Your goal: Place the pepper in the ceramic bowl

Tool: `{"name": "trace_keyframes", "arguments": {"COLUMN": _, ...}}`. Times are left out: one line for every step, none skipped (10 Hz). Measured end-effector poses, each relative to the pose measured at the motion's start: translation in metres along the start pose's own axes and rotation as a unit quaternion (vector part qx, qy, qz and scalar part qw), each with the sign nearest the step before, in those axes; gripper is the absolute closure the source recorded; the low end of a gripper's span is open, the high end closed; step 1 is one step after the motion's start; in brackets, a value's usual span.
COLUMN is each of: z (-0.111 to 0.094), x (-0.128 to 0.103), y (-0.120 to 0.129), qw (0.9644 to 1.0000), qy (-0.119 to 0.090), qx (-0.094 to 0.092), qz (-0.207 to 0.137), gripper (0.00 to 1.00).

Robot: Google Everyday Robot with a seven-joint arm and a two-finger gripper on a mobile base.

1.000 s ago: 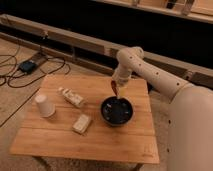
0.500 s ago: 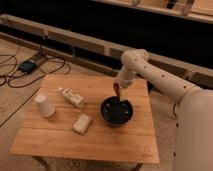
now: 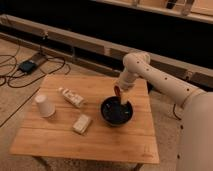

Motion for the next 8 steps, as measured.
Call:
{"name": "trace_keyframes", "arguments": {"z": 0.0004, "x": 0.0012, "y": 0.0005, "qw": 1.0, "qy": 0.0, "qx": 0.0, "qz": -0.001, "gripper": 1.0}}
{"name": "trace_keyframes", "arguments": {"z": 0.0007, "x": 0.0026, "y": 0.0012, "qw": 1.0, "qy": 0.001, "qx": 0.0, "qz": -0.002, "gripper": 1.0}}
{"name": "trace_keyframes", "arguments": {"z": 0.0006, "x": 0.0027, "y": 0.0012, "qw": 1.0, "qy": 0.001, "qx": 0.0, "qz": -0.002, "gripper": 1.0}}
{"name": "trace_keyframes", "arguments": {"z": 0.0006, "x": 0.0024, "y": 0.0011, "qw": 1.0, "qy": 0.001, "qx": 0.0, "qz": -0.002, "gripper": 1.0}}
{"name": "trace_keyframes", "arguments": {"z": 0.0007, "x": 0.0026, "y": 0.0011, "qw": 1.0, "qy": 0.001, "qx": 0.0, "qz": -0.002, "gripper": 1.0}}
{"name": "trace_keyframes", "arguments": {"z": 0.0011, "x": 0.0025, "y": 0.001, "qw": 1.0, "qy": 0.001, "qx": 0.001, "qz": -0.002, "gripper": 1.0}}
{"name": "trace_keyframes", "arguments": {"z": 0.0008, "x": 0.0019, "y": 0.0007, "qw": 1.0, "qy": 0.001, "qx": 0.0, "qz": -0.001, "gripper": 1.0}}
{"name": "trace_keyframes", "arguments": {"z": 0.0007, "x": 0.0018, "y": 0.0007, "qw": 1.0, "qy": 0.001, "qx": 0.0, "qz": -0.001, "gripper": 1.0}}
